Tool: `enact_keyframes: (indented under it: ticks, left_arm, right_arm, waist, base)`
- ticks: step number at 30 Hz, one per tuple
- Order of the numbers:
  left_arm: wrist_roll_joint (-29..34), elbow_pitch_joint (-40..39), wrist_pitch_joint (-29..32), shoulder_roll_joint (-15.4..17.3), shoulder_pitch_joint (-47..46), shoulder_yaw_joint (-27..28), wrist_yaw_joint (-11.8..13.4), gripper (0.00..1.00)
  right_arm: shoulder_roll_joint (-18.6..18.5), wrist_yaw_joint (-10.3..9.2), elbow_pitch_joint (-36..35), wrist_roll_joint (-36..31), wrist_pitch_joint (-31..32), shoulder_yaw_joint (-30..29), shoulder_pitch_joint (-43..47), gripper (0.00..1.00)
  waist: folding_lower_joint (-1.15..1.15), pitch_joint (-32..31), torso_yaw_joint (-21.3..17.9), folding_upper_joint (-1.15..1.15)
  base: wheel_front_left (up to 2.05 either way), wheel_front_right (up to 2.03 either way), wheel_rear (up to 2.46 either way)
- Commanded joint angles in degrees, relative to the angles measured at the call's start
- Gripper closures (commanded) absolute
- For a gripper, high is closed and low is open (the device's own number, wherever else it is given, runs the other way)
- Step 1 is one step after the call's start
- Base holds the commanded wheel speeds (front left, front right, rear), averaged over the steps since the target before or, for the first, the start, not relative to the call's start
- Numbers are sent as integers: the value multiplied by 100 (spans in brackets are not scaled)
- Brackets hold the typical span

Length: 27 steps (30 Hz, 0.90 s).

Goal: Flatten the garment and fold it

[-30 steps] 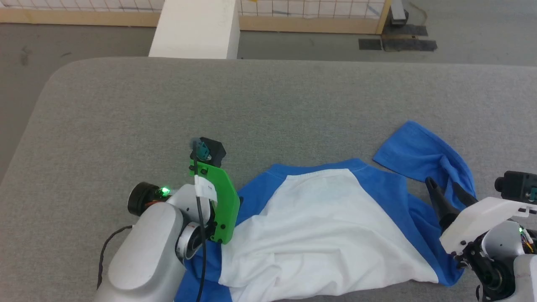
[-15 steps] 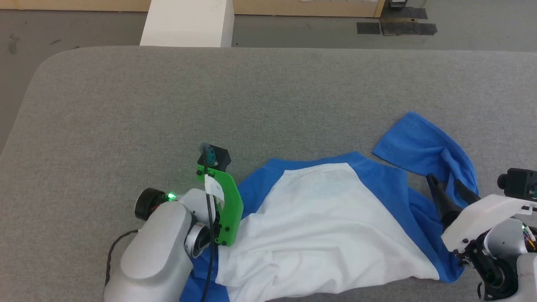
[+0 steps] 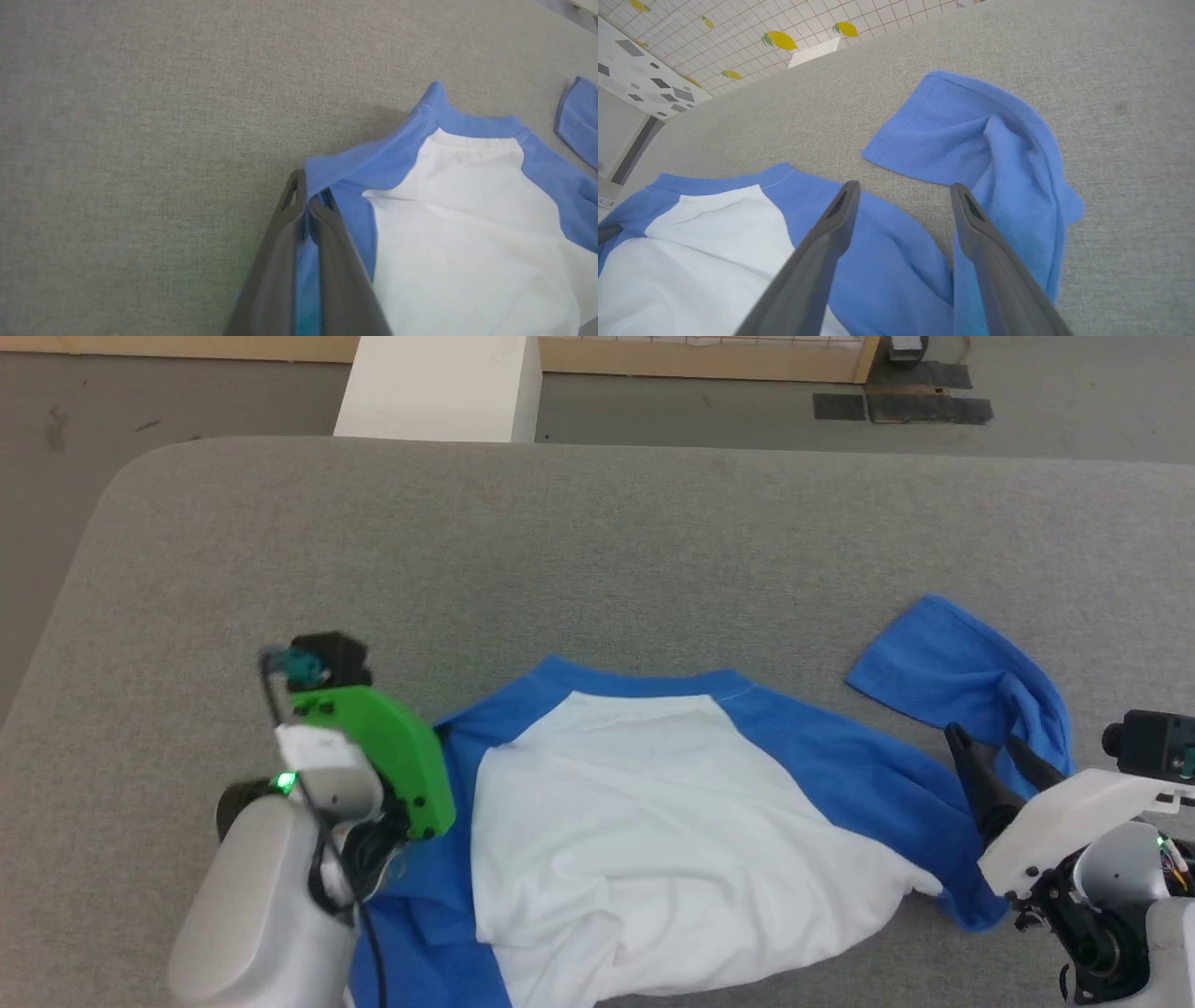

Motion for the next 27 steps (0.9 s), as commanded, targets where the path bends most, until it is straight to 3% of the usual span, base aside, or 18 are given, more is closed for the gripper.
enact_keyframes:
  ticks: [1, 5, 8, 13, 17, 27]
  left_arm:
    - [-125, -124, -36, 18, 216, 100, 92, 100]
    - [-290, -416, -142, 7, 749, 371, 344, 100]
    - [-368, -536, -197, -58, 957, 384, 354, 100]
    - [-362, -664, -286, -144, 986, 313, 355, 100]
    - [-325, -742, -303, -176, 923, 235, 351, 100]
    - [-258, -909, -325, -198, 841, 83, 332, 100]
  right_arm:
    - [-10, -8, -28, 5, -32, 23, -99, 0]
    - [-179, -8, -63, -102, 167, 287, -277, 0]
    - [-414, -8, -50, -176, 454, 718, -500, 0]
    - [-1087, -8, 124, -433, 1406, 1926, -1091, 0]
    - [-1436, -8, 476, -824, 2215, 2553, -1596, 0]
    - [-1626, -8, 1273, -1137, 2922, 3551, -2103, 0]
  waist:
    - [0, 21, 46, 0]
    - [0, 87, 78, 0]
    - [0, 149, 120, 0]
    - [0, 219, 185, 0]
    - [0, 295, 264, 0]
    - [0, 516, 461, 0]
  base:
    - [0, 0, 0]
    - [0, 0, 0]
    - [0, 0, 0]
    - [0, 0, 0]
    - [0, 0, 0]
    - [0, 0, 0]
